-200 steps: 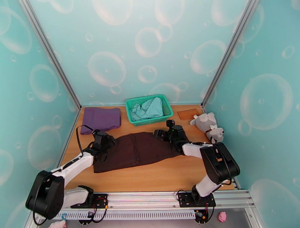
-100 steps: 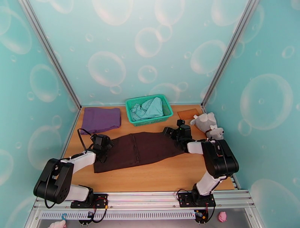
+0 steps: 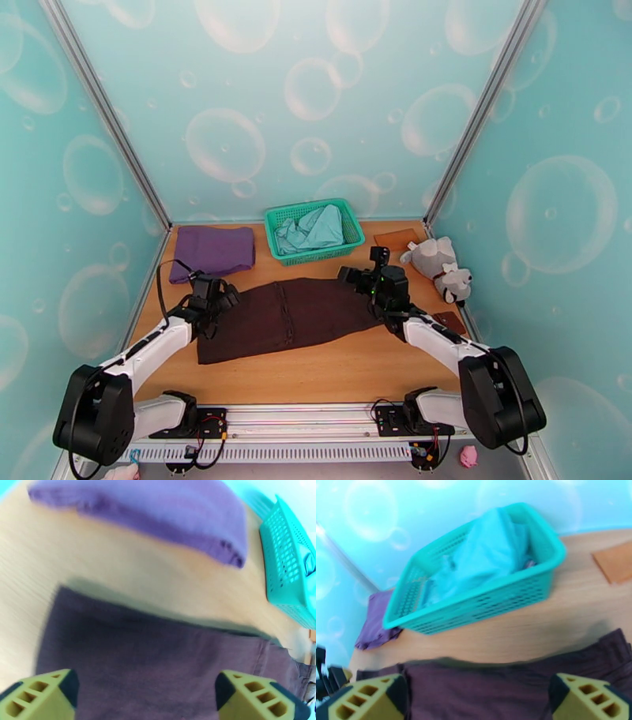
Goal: Fold and stack the trousers
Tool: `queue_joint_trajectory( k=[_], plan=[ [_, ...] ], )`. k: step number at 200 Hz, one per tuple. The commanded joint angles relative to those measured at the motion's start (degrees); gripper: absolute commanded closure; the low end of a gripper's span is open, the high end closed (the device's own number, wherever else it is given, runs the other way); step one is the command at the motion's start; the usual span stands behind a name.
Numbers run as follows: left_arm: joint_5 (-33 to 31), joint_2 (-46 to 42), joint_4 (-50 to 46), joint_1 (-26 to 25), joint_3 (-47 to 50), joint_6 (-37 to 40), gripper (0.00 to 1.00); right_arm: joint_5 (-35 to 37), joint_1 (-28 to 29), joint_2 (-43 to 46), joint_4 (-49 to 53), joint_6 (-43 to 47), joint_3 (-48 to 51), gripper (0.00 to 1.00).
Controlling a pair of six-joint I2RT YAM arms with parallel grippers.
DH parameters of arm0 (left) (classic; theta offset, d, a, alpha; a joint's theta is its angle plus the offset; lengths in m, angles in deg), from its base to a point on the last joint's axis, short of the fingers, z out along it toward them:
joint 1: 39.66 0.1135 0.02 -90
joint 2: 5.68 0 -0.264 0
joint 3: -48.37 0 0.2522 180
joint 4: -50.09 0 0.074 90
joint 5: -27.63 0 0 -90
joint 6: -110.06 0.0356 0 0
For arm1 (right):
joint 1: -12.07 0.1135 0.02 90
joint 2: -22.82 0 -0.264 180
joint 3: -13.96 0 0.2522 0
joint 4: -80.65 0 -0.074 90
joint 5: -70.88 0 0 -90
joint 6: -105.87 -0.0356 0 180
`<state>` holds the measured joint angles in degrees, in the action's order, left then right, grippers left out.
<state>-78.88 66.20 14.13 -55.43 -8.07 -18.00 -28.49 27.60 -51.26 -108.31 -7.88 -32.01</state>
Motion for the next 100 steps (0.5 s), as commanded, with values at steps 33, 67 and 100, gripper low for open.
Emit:
queue_joint_trajectory(
  k=[33, 67, 100],
  plan=[
    [-0.92, 3.9, -14.22, 5.48, -1.44, 2.66, 0.01, -10.49, 2.58, -1.47, -9.11, -1.34, 8.41, 0.01],
    [-0.78, -1.91, -16.99, 8.26, 3.53, -6.32, 0.08, -9.05, 4.04, -0.01, -7.84, -0.22, 8.46, 0.01],
    [5.19, -0.79, -13.97, 9.93, 7.0, -8.76, 0.2, -10.99, 3.5, -0.87, -7.5, -0.86, 7.95, 0.01]
  ],
)
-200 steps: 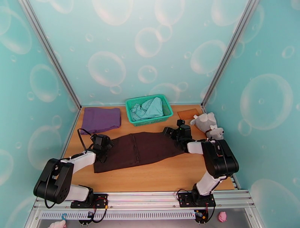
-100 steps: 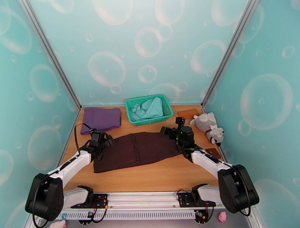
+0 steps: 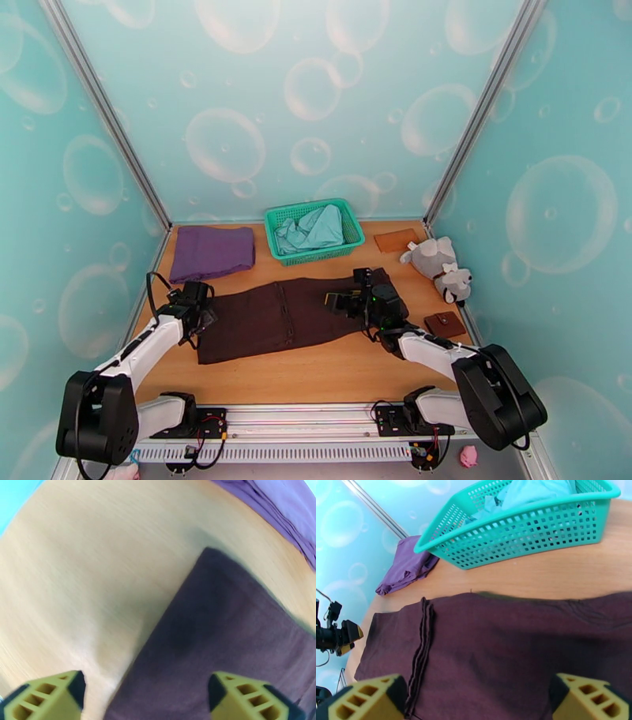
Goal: Fold and stack the trousers
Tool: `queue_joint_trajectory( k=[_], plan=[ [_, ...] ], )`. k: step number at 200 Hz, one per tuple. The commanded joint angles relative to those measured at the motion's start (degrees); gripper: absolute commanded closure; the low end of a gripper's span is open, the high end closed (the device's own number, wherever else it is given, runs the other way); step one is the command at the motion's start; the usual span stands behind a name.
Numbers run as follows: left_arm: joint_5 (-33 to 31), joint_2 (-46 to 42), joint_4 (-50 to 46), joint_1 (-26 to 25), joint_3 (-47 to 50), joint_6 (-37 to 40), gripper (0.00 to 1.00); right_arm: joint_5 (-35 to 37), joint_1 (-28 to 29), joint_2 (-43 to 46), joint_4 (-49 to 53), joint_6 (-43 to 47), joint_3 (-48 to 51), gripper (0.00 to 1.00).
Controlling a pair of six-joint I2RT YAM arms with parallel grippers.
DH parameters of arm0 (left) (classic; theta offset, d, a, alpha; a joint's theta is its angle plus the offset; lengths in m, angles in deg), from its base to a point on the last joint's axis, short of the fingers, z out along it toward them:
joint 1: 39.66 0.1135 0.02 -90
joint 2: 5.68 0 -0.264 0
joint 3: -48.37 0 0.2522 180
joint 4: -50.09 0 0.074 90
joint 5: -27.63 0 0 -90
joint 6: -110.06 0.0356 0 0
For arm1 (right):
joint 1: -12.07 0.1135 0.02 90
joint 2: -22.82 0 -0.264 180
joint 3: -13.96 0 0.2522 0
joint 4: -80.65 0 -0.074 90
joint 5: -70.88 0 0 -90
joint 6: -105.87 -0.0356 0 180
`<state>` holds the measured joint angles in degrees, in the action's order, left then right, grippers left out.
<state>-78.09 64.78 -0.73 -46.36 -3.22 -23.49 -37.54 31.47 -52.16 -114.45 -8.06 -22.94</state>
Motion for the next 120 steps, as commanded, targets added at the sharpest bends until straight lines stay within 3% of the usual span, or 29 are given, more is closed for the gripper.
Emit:
queue_joint_trajectory(
  k=[1, 24, 54, 74, 97, 120],
  plan=[
    [4.31, 0.73, 0.96, 0.88, 2.28, -3.33, 0.2, -2.0, -0.39, 0.02, -1.36, -0.69, -1.16, 0.01],
    [4.21, 2.72, 4.51, 1.75, 4.82, -3.34, 0.26, -2.33, -0.67, -0.8, -1.63, -0.77, -1.21, 0.01],
    [4.28, 4.27, 8.79, 2.57, 6.57, -1.69, 0.26, -3.0, -1.33, -1.37, -2.07, -1.13, -1.04, 0.01],
    [7.12, 5.27, 11.95, 2.83, 7.17, 0.74, 0.3, -2.87, -1.51, -1.57, -1.75, -0.93, -1.21, 0.01],
    [10.84, 6.36, 14.88, 2.72, 7.72, 3.24, 0.5, -3.65, -2.56, -1.52, -2.48, -1.8, -0.82, 0.01],
    [13.99, 6.03, 17.14, 2.49, 8.11, 5.55, 0.86, -6.1, -5.01, -2.04, -5.28, -4.42, 0.36, 0.01]
  ],
)
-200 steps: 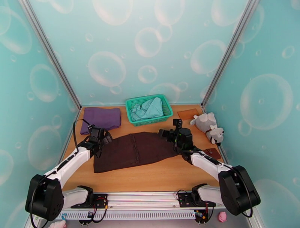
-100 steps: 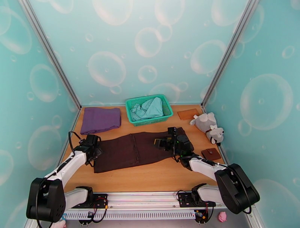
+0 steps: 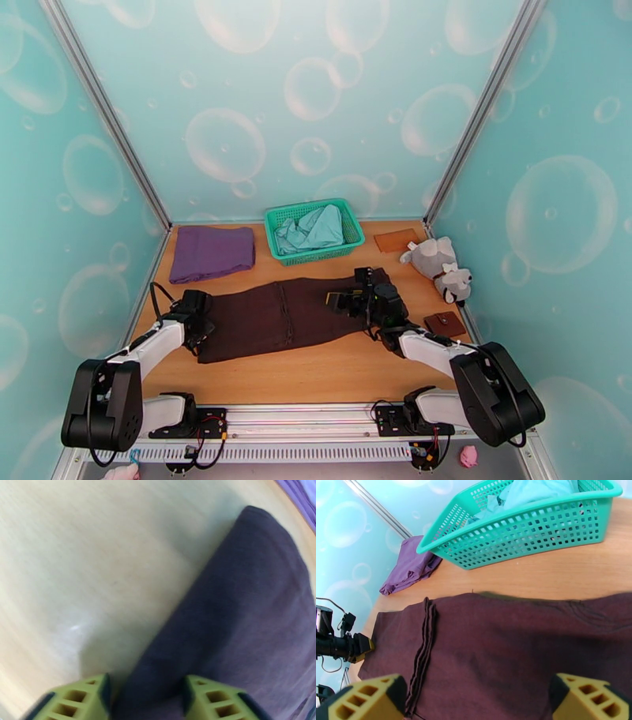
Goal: Fold and stack the trousers
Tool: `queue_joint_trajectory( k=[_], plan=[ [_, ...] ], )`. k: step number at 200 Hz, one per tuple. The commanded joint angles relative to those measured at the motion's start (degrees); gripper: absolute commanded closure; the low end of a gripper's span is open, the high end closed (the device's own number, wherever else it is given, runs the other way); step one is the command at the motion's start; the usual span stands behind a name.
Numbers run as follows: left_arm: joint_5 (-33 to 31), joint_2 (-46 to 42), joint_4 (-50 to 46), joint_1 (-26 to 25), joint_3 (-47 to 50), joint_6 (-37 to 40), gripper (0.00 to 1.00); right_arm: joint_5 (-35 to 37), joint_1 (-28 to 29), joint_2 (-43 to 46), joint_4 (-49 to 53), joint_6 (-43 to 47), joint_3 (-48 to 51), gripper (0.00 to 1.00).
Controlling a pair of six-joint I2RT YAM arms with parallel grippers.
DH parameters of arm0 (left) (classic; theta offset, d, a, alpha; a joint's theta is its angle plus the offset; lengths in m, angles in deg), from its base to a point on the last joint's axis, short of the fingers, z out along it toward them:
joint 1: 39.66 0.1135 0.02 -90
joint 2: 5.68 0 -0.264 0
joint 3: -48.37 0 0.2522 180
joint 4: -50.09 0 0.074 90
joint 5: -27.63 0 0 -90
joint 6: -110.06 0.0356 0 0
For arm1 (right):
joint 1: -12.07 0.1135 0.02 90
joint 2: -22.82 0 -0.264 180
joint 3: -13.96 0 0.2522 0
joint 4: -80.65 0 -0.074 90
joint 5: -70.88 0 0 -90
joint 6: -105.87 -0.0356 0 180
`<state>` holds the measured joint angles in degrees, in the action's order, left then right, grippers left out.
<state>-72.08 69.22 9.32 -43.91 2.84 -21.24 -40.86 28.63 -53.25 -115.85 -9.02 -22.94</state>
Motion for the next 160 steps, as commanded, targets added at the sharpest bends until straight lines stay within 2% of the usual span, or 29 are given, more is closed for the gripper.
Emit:
queue_joint_trajectory(
  k=[1, 13, 44, 65, 95, 133, 160],
  plan=[
    [8.01, 1.58, 7.07, 0.04, 1.97, 3.36, 0.87, -2.91, -2.38, -0.98, -3.99, -3.53, 0.46, 0.01],
    [8.07, 0.75, 6.31, -0.06, 1.4, 3.59, 1.0, -4.1, -4.19, -1.13, -5.31, -4.94, 1.14, 0.01],
    [5.56, -3.04, -2.68, -0.1, -5.92, 3.51, 1.0, -3.89, -6.96, 0.39, -6.51, -6.4, 2.87, 0.01],
    [-0.78, -4.01, -12.95, -0.06, -15.56, 6.11, 1.0, -2.33, -7.15, 2.26, -5.33, -5.9, 3.21, 0.01],
    [-10.31, -0.47, -25.14, 0.37, -27.55, 9.24, 1.0, -1.16, -7.33, 3.96, -3.98, -5.53, 3.36, 0.01],
    [-16.74, 0.7, -30.91, 2.19, -35.05, 11.29, 1.0, -1.82, -7.5, 2.87, -1.19, -5.65, 1.96, 0.01],
    [-24.3, 0.32, -35.04, 4.77, -40.89, 11.39, 1.0, -4.29, -7.1, 1.88, -1.37, -5.44, 1.07, 0.01]
  ],
)
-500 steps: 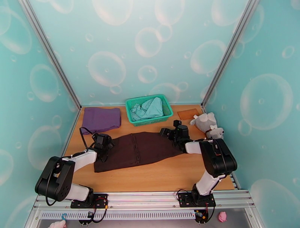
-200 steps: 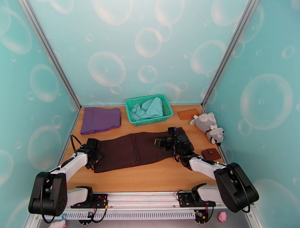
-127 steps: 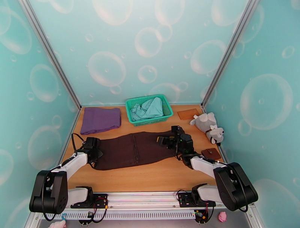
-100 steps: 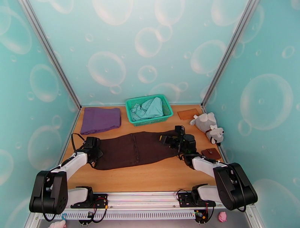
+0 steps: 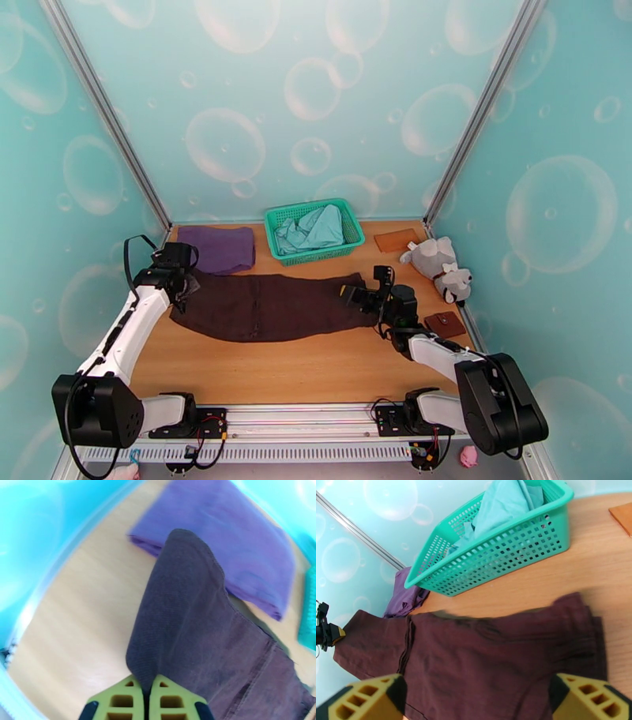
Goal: Fold and stack the trousers
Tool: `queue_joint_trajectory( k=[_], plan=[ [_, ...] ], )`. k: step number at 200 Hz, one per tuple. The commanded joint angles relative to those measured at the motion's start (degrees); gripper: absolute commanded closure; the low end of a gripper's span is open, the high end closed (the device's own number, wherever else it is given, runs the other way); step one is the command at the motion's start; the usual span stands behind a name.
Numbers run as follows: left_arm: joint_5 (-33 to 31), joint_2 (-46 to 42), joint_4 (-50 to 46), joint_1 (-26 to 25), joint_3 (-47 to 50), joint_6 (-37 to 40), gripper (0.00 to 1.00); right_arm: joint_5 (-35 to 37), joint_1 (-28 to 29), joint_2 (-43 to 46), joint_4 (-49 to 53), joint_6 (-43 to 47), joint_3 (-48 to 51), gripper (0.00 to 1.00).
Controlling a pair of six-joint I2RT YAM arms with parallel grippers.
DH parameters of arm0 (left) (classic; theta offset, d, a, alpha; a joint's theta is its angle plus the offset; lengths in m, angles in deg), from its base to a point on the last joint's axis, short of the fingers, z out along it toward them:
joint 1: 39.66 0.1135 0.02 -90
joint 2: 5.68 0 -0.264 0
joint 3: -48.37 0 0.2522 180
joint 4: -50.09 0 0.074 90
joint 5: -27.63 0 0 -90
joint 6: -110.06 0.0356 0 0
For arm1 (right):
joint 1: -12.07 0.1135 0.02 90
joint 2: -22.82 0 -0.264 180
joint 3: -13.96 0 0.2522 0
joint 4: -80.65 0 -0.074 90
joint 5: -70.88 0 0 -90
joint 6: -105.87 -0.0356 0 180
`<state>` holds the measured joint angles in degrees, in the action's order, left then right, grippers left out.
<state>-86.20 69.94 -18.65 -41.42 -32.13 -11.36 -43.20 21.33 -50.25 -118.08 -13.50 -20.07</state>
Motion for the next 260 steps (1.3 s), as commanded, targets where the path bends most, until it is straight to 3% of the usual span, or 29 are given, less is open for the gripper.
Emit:
queue_joint_trajectory(
  k=[1, 36, 74, 129, 181, 205, 260],
  plan=[
    [-10.4, -0.39, -7.2, 2.46, -6.15, 1.48, 1.0, -2.03, 0.26, -1.11, 0.86, -0.92, -1.79, 0.01],
    [-14.22, 0.81, -7.94, 3.96, -12.78, 3.89, 1.0, -2.18, 3.93, -3.99, 3.71, 1.33, -4.66, 0.01],
    [-10.33, 1.76, -5.5, 3.76, -14.66, 5.85, 1.0, -2.42, 7.61, -10.5, 7.54, 3.33, -8.88, 0.04],
    [-6.71, 0.76, -2.96, 3.17, -13.8, 7.04, 1.0, 8.24, 17.0, -16.17, 15.67, 8.99, -15.55, 0.23],
    [-4.92, -0.08, -1.28, 2.9, -11.01, 7.45, 1.0, 15.89, 18.28, -22.5, 26.47, 9.5, -21.15, 0.37],
    [-4.46, -0.88, -0.01, 2.81, -9.3, 8.16, 1.0, 13.96, 18.33, -24.22, 28.13, 10.19, -22.4, 0.42],
    [-4.32, -2.19, 0.94, 2.97, -8.48, 9.95, 1.0, 11.27, 21.84, -22.9, 30.53, 6.99, -21.49, 0.68]
  ],
)
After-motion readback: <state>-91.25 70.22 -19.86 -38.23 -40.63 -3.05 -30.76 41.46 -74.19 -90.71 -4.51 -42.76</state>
